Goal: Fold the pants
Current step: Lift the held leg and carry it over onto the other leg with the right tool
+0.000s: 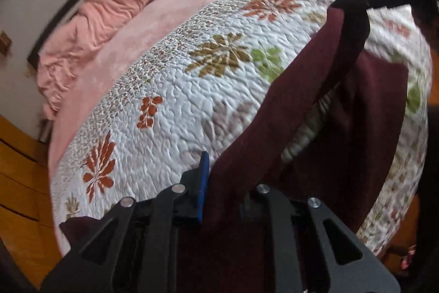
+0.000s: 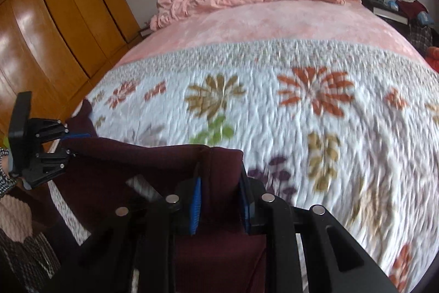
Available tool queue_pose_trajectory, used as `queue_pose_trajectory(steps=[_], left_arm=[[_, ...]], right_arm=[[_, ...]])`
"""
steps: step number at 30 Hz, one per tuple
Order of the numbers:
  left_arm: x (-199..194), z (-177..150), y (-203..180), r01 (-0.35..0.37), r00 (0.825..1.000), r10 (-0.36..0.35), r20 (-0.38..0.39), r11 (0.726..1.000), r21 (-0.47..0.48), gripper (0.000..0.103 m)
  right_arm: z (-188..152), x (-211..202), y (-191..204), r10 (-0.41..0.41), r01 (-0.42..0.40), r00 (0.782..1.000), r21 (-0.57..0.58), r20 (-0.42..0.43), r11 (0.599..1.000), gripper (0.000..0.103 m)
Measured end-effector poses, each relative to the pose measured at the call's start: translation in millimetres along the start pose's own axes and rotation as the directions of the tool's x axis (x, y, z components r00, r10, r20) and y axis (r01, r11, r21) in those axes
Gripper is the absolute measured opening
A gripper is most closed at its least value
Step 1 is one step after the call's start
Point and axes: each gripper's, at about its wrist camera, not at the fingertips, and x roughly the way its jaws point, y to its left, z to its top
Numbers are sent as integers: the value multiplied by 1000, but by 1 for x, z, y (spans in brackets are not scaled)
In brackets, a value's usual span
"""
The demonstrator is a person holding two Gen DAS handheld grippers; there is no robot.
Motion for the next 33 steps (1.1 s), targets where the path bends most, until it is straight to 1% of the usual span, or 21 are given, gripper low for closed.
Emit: queue_pose_trajectory(steps=[2, 5, 7, 9, 10, 12, 13, 15, 16, 17, 19, 20, 21, 23, 25, 27, 28, 29, 31, 33], left_arm=[[1, -10, -14, -38, 999, 38, -3, 999, -1, 16], [4, -12, -23, -88, 996, 88, -3, 996, 4, 16], [0, -5, -18, -133, 991, 134, 10, 990, -44, 16], [-11, -1, -15, -171, 984, 175, 34, 980, -105, 16], [-18, -1, -16, -200, 977, 209, 52, 970, -135, 16], [-22, -3, -27, -224, 971, 233, 60, 966, -128, 16], [-20, -9, -38, -223, 972, 230, 53, 968, -113, 16], [-9, -21, -56, -190, 981, 192, 16, 978, -84, 16], [-2, -29, -67, -188, 982, 188, -4, 981, -53, 17], [2, -36, -76, -192, 981, 191, -11, 981, -26, 18], [10, -49, -92, -195, 980, 196, -31, 980, 32, 21], [12, -54, -96, -194, 980, 196, -39, 980, 40, 23], [13, -58, -98, -189, 981, 191, -47, 981, 43, 24], [16, -66, -104, -180, 981, 183, -60, 982, 63, 27], [19, -70, -107, -186, 980, 191, -58, 979, 83, 27], [19, -71, -109, -187, 980, 192, -57, 979, 79, 26], [20, -71, -109, -182, 981, 186, -59, 981, 68, 26], [20, -71, -108, -179, 981, 183, -62, 982, 62, 26], [21, -70, -108, -177, 981, 181, -65, 983, 54, 26], [21, -69, -108, -176, 981, 179, -68, 983, 53, 26]], right_arm=[[-14, 1, 1, -8, 8, 1000, 2, -20, 1000, 24], [-13, 1, 5, -33, 33, 999, -6, -20, 999, 24], [-3, -6, 11, -51, 52, 998, -25, 21, 998, 24], [4, -20, 15, -41, 43, 995, -33, 86, 999, 24], [5, -28, 15, -24, 28, 992, -31, 120, 999, 25], [-5, -35, 11, -6, 9, 991, -21, 134, 1000, 27], [-13, -33, 7, -14, 16, 993, -12, 117, 1000, 27], [-33, -27, -4, -24, 23, 998, 16, 62, 1000, 30], [-51, -20, -13, 0, 0, 1000, 50, 9, 999, 32], [-62, -17, -18, 10, -9, 1000, 71, -21, 997, 34], [-83, -15, -23, 5, 1, 998, 95, -67, 995, 50], [-91, -17, -23, 2, 7, 997, 107, -83, 994, 54], [-97, -19, -23, 0, 10, 996, 117, -92, 993, 59], [-107, -28, -24, 13, 1, 995, 145, -95, 989, 62], [-110, -40, -31, 47, -30, 996, 205, -75, 978, 74], [-111, -51, -36, 94, -83, 995, 254, -31, 964, 74], [-110, -56, -37, 136, -130, 991, 286, -1, 949, 75], [-108, -56, -37, 167, -160, 986, 309, 4, 937, 75], [-104, -48, -33, 202, -185, 979, 340, -15, 922, 75], [-104, -36, -28, 215, -188, 975, 336, -46, 923, 75]])
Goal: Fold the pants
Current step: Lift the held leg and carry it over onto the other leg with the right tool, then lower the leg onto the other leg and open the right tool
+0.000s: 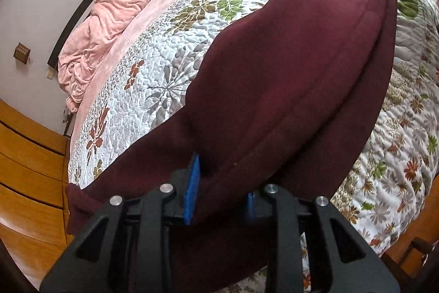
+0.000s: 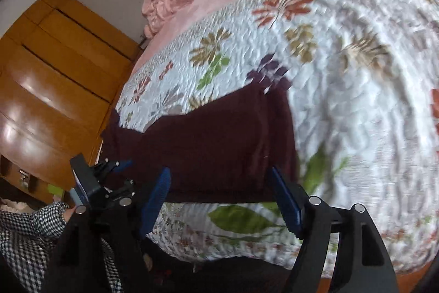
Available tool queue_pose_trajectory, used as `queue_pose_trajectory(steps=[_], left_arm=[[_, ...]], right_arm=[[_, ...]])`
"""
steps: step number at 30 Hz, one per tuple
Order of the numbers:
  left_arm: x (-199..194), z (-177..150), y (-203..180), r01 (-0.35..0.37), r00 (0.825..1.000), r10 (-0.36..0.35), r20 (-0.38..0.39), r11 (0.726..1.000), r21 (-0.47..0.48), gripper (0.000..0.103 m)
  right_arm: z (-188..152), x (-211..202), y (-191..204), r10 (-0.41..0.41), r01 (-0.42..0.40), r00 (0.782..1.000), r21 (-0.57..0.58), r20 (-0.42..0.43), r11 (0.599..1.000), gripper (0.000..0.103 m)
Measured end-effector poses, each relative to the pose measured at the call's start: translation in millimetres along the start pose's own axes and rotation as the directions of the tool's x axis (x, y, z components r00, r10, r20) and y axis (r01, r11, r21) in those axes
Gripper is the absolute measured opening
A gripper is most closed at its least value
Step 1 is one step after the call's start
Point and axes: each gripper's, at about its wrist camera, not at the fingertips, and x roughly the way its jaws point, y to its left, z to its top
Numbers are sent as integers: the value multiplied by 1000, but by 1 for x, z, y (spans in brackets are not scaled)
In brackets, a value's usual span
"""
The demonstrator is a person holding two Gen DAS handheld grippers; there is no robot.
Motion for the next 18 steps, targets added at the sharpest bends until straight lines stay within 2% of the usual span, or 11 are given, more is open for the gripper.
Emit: queue_pose_trajectory(steps=[1, 3, 5, 6, 7, 9, 12, 15, 18], left_arm=[[0, 0, -1, 0, 1000, 0, 0, 1000, 0, 26], [1, 1, 2, 4, 1000, -4, -1, 1000, -4, 26], [3, 2, 3, 9, 1000, -9, -4, 1000, -8, 27], [3, 2, 3, 11, 1000, -11, -7, 1000, -10, 27], [4, 3, 5, 17, 1000, -17, -11, 1000, -17, 27], [5, 5, 8, 27, 1000, -27, -14, 999, -32, 27], [-4, 9, 15, 47, 999, -46, 8, 996, -80, 28], [-26, 17, 16, 48, 996, -40, 74, 993, -104, 27], [-35, 24, 1, 90, 993, -82, 87, 991, -98, 27]], right_arm=[[1, 12, 2, -39, 39, 999, -8, -31, 999, 75], [0, 24, 2, -64, 63, 996, -12, -57, 998, 74], [1, 37, 6, -79, 78, 994, -16, -77, 997, 61], [0, 39, 10, -117, 114, 990, -41, -80, 993, 42], [0, 42, 15, -171, 164, 982, -84, -84, 983, 33], [-1, 38, 20, -176, 168, 982, -103, -71, 980, 26], [-3, 21, 23, -202, 196, 979, -134, -27, 971, 24], [-1, -4, 28, -230, 233, 972, -134, 36, 963, 23], [-2, -4, 24, -283, 284, 959, -138, 27, 949, 23]])
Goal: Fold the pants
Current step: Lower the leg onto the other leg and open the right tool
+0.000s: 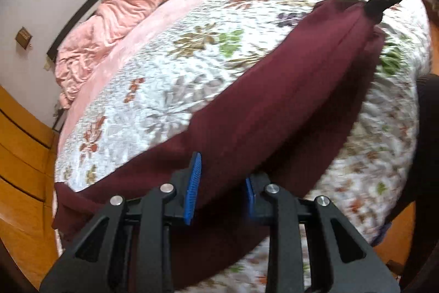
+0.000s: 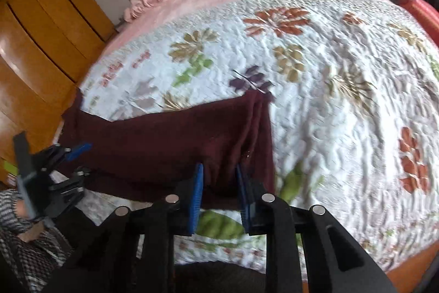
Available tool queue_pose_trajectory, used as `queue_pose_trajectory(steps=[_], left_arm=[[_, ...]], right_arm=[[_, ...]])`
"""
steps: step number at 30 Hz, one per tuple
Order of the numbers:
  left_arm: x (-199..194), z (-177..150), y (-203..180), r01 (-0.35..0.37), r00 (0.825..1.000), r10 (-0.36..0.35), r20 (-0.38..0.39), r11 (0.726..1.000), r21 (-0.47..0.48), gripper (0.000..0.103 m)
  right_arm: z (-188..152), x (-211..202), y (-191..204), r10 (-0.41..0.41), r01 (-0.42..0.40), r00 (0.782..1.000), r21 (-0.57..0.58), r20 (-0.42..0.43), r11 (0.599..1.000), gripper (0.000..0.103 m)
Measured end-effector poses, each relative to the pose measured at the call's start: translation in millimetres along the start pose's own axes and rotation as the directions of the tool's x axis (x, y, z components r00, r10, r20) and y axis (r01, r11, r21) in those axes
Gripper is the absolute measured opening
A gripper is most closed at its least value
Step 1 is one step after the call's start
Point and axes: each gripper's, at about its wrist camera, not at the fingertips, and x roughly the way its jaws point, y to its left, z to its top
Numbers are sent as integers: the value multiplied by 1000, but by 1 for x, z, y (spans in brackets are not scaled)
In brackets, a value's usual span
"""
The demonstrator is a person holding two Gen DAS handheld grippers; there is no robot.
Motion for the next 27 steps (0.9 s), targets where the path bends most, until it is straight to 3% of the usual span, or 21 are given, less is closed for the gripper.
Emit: queue_pose_trajectory(steps=[4, 10, 13, 14, 16, 18, 19, 21, 22, 25, 27], left_arm=[[25, -12, -14, 31, 997, -31, -63, 999, -6, 28], [21, -13, -3, 79, 996, -81, -42, 996, -48, 30], [23, -13, 3, 107, 993, -111, -38, 991, -85, 31], [22, -13, 4, 108, 993, -112, -37, 990, -88, 32], [19, -14, 6, 120, 992, -123, -29, 987, -104, 33], [9, -15, 14, 143, 989, -147, -16, 981, -131, 37], [2, -16, 20, 162, 986, -164, -5, 975, -150, 39], [-16, -20, 36, 195, 981, -194, 24, 960, -199, 55], [-25, -24, 47, 208, 978, -205, 38, 950, -234, 64], [-37, -36, 85, 200, 979, -201, 31, 924, -324, 70], [-32, -47, 120, 162, 981, -193, -32, 894, -418, 71]], right_arm=[[-10, 32, -5, -61, 63, 992, 14, -111, 998, 25], [6, 10, 15, -128, 128, 989, -3, -68, 992, 40], [17, -9, 45, -62, 62, 998, -10, 18, 998, 43], [21, -7, 60, 2, -2, 1000, -25, 25, 1000, 43], [25, 11, 83, 57, -58, 998, -44, -14, 997, 40], [27, 42, 97, 15, -21, 996, -64, -83, 998, 41], [23, 68, 99, 6, -15, 987, -53, -162, 998, 41], [13, 96, 96, -39, 28, 969, -48, -243, 998, 40], [9, 104, 95, -52, 44, 970, -39, -238, 998, 41], [10, 98, 97, -63, 60, 973, -20, -221, 998, 42], [14, 89, 101, -95, 95, 976, -8, -195, 995, 42]])
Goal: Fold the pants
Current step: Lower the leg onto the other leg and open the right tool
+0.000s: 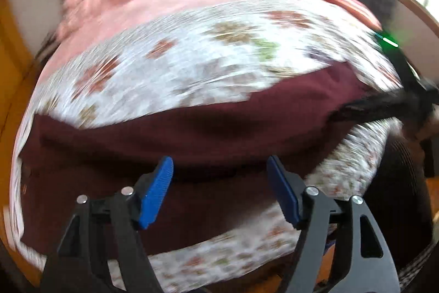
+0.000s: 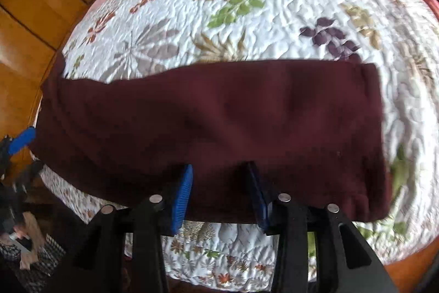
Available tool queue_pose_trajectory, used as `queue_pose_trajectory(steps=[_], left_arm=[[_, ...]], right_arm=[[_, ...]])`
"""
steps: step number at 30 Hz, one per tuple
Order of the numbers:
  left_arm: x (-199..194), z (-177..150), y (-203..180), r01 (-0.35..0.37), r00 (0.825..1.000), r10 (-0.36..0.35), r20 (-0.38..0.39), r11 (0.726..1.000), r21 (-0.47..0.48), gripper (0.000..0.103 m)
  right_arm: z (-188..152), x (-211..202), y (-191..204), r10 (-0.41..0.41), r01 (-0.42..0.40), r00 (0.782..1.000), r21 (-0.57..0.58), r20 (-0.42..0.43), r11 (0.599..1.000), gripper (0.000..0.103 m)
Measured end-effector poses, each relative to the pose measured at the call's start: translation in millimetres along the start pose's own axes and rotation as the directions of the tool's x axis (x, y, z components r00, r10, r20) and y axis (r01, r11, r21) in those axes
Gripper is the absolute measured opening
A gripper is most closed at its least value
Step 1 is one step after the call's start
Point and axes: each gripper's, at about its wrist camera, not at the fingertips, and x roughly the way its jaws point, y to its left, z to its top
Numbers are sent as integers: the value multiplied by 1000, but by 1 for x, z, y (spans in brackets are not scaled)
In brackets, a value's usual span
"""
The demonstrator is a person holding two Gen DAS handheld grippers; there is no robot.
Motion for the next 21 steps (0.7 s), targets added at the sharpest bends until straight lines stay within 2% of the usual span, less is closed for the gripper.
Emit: queue_pose_trajectory(steps=[2, 4, 5, 7, 8, 10, 13, 16, 19, 21], left_arm=[[6, 9, 41, -28, 996, 18, -82, 993, -118, 71], [11, 18, 72, -57, 989, 29, -144, 979, -194, 71], [16, 23, 89, -74, 982, 30, -189, 971, -227, 71], [24, 34, 114, -76, 974, 10, -226, 955, -287, 72], [31, 41, 127, -100, 965, 13, -263, 942, -319, 72], [38, 48, 145, -130, 955, 18, -297, 923, -363, 72], [53, 58, 166, -177, 938, 35, -344, 903, -391, 72], [68, 64, 179, -209, 918, 30, -395, 884, -419, 72], [88, 62, 190, -246, 890, 29, -455, 871, -426, 72], [96, 60, 197, -245, 887, 5, -462, 852, -462, 73]], right_arm=[[0, -13, 10, -16, 16, 999, 0, 48, 1000, 43], [5, -22, 31, 41, -40, 996, -23, 81, 999, 43], [5, -26, 42, 55, -51, 994, -46, 90, 998, 43], [9, -32, 73, 81, -69, 990, -109, 114, 992, 44], [11, -33, 85, 114, -100, 986, -122, 118, 988, 44], [15, -21, 107, 181, -170, 980, -123, 82, 978, 43], [15, 13, 131, 157, -155, 988, -133, 6, 979, 43], [7, 48, 132, 121, -128, 989, -92, -82, 987, 44], [2, 56, 126, 156, -160, 986, -67, -63, 985, 46], [4, 55, 123, 184, -187, 981, -48, -63, 981, 46]])
